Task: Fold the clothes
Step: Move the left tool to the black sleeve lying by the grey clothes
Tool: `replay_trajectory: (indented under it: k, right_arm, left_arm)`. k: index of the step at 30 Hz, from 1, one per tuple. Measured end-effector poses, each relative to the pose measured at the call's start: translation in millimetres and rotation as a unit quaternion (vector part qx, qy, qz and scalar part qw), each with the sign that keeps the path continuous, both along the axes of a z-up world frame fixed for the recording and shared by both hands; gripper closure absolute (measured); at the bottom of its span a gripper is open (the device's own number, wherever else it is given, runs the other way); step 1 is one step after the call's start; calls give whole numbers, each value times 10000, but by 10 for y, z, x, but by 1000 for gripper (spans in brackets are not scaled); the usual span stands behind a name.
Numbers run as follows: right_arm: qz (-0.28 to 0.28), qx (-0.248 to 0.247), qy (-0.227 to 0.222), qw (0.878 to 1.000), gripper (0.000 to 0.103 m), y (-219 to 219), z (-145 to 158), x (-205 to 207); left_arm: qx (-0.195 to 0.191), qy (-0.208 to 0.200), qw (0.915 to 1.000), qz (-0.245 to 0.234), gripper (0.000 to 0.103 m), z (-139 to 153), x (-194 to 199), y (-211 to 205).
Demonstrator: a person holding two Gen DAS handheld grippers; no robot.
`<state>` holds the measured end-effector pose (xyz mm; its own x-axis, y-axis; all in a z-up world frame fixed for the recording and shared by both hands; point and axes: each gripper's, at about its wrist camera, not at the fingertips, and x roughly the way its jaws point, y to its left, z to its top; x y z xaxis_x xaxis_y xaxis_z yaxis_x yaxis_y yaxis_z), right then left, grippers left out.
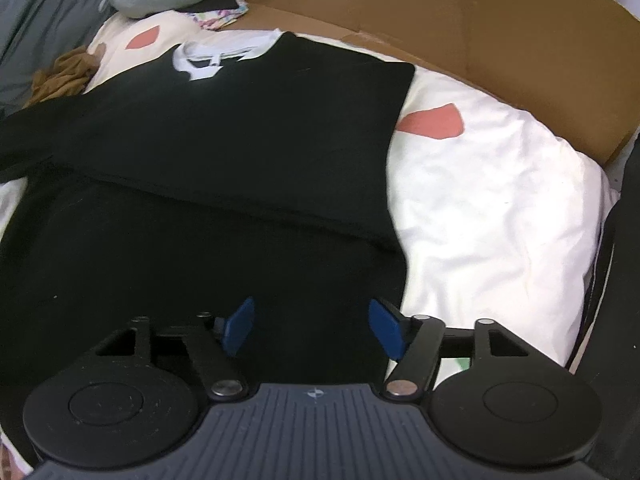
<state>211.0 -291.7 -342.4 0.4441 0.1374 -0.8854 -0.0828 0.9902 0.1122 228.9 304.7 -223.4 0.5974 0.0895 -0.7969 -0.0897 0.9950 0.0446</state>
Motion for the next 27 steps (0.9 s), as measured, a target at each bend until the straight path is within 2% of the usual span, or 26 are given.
replay_trajectory:
  k: [2, 3, 7, 15, 21, 27]
  right_arm:
    - [-6, 2, -16, 10000, 17, 56, 37, -30]
    - [-4, 6, -24, 10000, 16, 79, 55, -42]
    - [-58, -75, 53, 9999, 16, 181, 136, -89]
    - [257, -408, 40, 9988, 12, 492, 412, -126]
    - [496, -854, 9, 9951, 12, 810, 610, -3]
    - [653, -1067, 84, 9921, 11, 1254, 634, 191]
  left_arm:
    - [1, -59, 9999, 85, 12, 40, -14, 80]
    - [0, -93, 9999, 124, 12, 58, -19, 117]
    - [-25, -216, 9994, 271, 11, 109, -48, 242]
    - [-197, -394, 9981, 432, 11, 96, -71, 468]
    - [-281, -588, 9955, 695, 11, 81, -66, 678]
    - [-323, -655, 9939, 830, 11, 76, 11, 861]
